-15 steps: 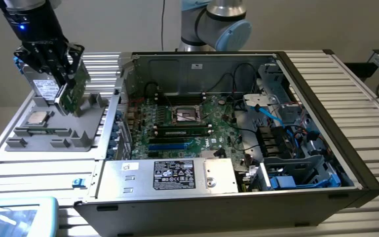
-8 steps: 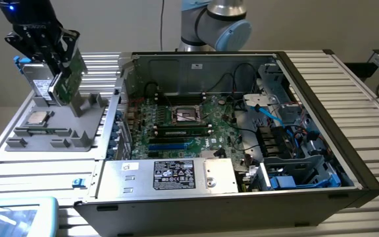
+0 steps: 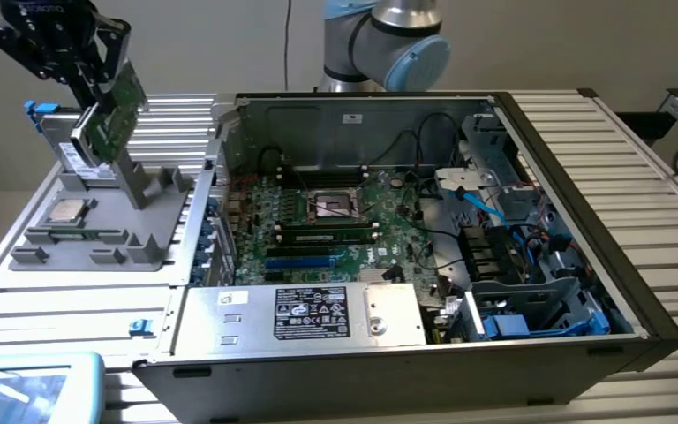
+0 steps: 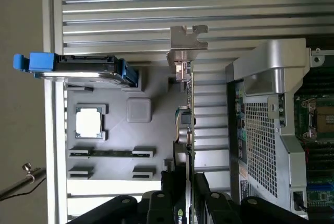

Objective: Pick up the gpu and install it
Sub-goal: 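Pick up the gpu and move the gpu toward the slot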

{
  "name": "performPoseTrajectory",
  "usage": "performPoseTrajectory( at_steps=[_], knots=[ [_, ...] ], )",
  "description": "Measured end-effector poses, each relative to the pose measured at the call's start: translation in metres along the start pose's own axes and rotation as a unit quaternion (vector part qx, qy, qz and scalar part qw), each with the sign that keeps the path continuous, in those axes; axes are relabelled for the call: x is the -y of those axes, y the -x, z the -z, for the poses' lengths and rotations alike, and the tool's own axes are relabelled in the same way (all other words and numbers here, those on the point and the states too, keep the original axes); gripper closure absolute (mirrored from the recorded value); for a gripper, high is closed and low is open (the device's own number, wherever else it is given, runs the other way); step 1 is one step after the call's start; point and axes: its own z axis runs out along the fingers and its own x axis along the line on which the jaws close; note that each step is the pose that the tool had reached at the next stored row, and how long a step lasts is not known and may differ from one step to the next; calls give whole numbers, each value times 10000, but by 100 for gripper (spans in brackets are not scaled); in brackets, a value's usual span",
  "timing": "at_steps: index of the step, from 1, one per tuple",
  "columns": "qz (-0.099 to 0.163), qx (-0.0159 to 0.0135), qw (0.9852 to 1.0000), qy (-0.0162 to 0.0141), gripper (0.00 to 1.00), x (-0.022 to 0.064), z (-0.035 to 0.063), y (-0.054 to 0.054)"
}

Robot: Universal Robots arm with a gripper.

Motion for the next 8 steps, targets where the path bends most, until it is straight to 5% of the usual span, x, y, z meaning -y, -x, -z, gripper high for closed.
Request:
performPoseTrajectory(
  at_steps=[8],
  knots=[
    [0,2,10000,-15,73,-8,360,6]
  ],
)
